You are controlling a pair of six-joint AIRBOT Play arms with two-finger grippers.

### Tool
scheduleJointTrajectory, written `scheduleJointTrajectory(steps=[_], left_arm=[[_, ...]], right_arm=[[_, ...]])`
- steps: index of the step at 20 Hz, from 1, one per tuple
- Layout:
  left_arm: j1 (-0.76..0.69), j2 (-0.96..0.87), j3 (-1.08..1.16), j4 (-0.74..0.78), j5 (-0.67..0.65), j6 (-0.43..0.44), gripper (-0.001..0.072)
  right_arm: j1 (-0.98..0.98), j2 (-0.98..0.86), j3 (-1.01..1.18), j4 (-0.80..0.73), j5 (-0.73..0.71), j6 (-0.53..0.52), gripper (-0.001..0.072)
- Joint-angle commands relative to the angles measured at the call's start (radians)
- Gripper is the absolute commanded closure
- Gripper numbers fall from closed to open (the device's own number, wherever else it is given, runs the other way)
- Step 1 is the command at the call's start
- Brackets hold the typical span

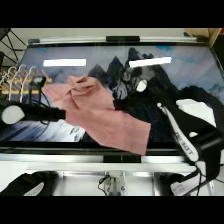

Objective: Fold the shirts.

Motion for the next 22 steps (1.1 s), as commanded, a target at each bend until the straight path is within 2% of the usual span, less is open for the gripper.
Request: scheduleJointTrajectory(steps=[1, 5, 6, 9, 11, 14, 17, 19, 22], left_arm=[[0.0, 0.004, 0.341, -0.011, 0.04, 0.097, 0.0682], [0.0, 0.004, 0.795, -0.238, 0.272, 0.103, 0.0682], [-0.004, 0.004, 0.872, -0.316, 0.305, 0.143, 0.0681], [-0.039, 0.02, 0.984, -0.363, 0.269, 0.314, 0.0681], [-0.036, 0.045, 0.983, -0.315, 0.247, 0.332, 0.0681], [-0.036, 0.05, 0.975, -0.205, 0.163, 0.267, 0.0681], [-0.036, 0.046, 0.864, -0.167, 0.049, 0.261, 0.0681], [-0.036, 0.041, 0.731, -0.141, 0.016, 0.241, 0.0681], [-0.035, 0.016, 0.506, -0.018, 0.017, 0.125, 0.0681]], right_arm=[[-0.077, 0.195, 0.138, 0.002, -0.003, -0.047, 0.0664], [-0.127, 0.501, 0.412, -0.001, -0.104, -0.113, 0.0664], [-0.124, 0.578, 0.46, -0.002, -0.155, -0.126, 0.0664], [-0.117, 0.764, 0.531, -0.014, -0.278, -0.126, 0.0664], [-0.118, 0.866, 0.532, -0.09, -0.282, -0.112, 0.0664], [-0.118, 0.932, 0.532, -0.256, -0.151, 0.013, 0.0664], [-0.118, 0.908, 0.532, -0.406, 0.12, 0.074, 0.0663], [-0.118, 0.838, 0.531, -0.509, 0.311, 0.114, 0.0664], [-0.118, 0.659, 0.531, -0.587, 0.502, 0.132, 0.0664]])
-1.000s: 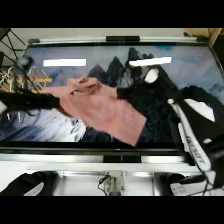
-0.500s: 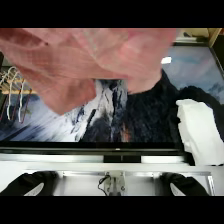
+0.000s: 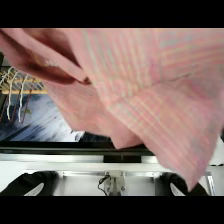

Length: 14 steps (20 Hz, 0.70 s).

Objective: Fold the shirts.

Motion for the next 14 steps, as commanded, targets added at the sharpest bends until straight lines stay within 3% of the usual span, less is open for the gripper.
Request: scheduleJointTrajectory(steps=[1, 4, 10, 14], left_arm=[[0.002, -0.037, -0.245, 0.185, -0.034, -0.151, 0.0681], [0.059, -0.147, -0.37, 0.245, -0.006, -0.245, 0.0681], [0.166, -0.489, -0.383, 0.241, 0.124, -0.244, 0.068], [0.173, -0.664, -0.383, 0.134, 0.12, -0.244, 0.0679]], right_arm=[[-0.001, -0.191, -0.003, -0.137, 0.245, 0.055, 0.0664], [0.0, -0.436, -0.062, -0.119, 0.14, 0.054, 0.0664], [0.0, -0.896, -0.072, 0.128, -0.341, 0.072, 0.0663], [0.0, -1.027, -0.073, 0.311, -0.356, 0.103, 0.0664]])
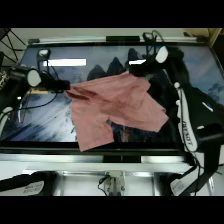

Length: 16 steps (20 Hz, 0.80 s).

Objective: Fold the shirts.

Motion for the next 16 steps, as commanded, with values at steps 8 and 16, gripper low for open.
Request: scheduleJointTrajectory(steps=[8, 16], left_arm=[[0.117, -0.179, 0.172, -0.196, -0.26, 0.172, 0.0058], [0.389, -0.167, -0.035, -0.383, -0.371, 0.267, 0.036]], right_arm=[[-0.099, 0.0, 0.077, 0.147, 0.14, -0.024, 0.0096], [-0.299, 0.346, -0.243, -0.015, 0.644, -0.13, 0.0169]])
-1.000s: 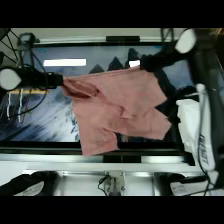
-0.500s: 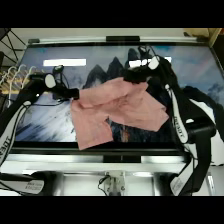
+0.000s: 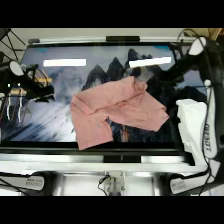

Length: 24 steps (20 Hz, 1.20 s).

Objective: Fold the shirts.

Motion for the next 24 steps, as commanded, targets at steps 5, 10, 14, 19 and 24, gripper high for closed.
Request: scheduleJointTrajectory(steps=[5, 10, 14, 19, 24], left_arm=[[0.027, -0.004, -0.404, -0.401, 0.383, 0.153, 0.0242], [0.003, -0.011, -0.416, -0.454, 0.547, 0.153, 0.0244], [0.002, -0.015, -0.416, -0.454, 0.567, 0.154, 0.0477], [0.003, -0.013, -0.414, -0.465, 0.515, 0.233, 0.068], [0.002, 0.002, -0.414, -0.464, 0.424, 0.251, 0.0679]], right_arm=[[-0.092, 0.302, -0.45, -0.003, 0.0, -0.032, 0.0169], [-0.091, 0.319, -0.511, 0.002, -0.014, -0.029, 0.0169], [-0.091, 0.319, -0.519, -0.06, -0.009, -0.018, 0.016], [-0.117, 0.337, -0.783, -0.059, -0.097, -0.002, 0.0159], [-0.112, 0.339, -0.974, 0.002, -0.434, 0.039, 0.016]])
